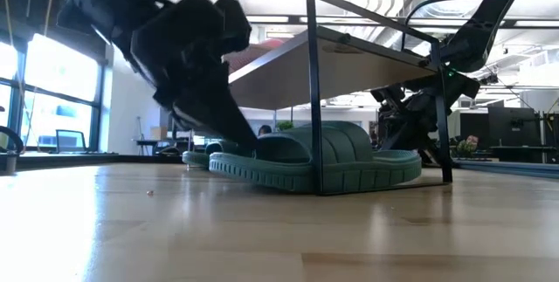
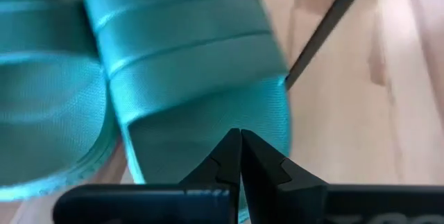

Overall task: Pick and place slides into the shelf
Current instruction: Put the green slide under the shelf

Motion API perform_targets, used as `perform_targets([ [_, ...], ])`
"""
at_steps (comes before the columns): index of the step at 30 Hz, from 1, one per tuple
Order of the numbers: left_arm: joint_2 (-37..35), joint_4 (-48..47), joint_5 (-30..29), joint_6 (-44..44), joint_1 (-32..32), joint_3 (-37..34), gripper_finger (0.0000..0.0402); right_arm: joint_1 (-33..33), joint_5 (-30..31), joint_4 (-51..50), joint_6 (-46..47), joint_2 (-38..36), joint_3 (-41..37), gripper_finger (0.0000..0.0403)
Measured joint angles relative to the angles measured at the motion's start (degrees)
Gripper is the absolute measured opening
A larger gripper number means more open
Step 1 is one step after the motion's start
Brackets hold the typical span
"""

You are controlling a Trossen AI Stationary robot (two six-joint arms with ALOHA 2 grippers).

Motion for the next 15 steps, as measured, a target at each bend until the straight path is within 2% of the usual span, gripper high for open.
perform_targets([
  [3, -1.4, -1.3, 0.1, 1.3, -0.3, 0.4, 0.0000, 0.0, 0.0, -0.3, -0.3, 0.0, 0.0, 0.0000],
  [8, -5.2, -9.2, 0.4, 3.2, -2.5, 0.4, 0.0000, 0.0, 0.1, -0.4, -0.8, 0.0, 0.0, 0.0000],
  [13, -5.4, -12.3, 0.9, 6.7, -4.9, 0.4, 0.0000, 0.0, 0.2, -0.5, -1.1, 0.0, 0.0, 0.0000],
  [15, -4.1, -11.8, 3.4, 6.0, -4.8, 0.5, 0.0000, 0.0, 0.2, -0.5, -1.1, 0.0, 0.0, 0.0000],
])
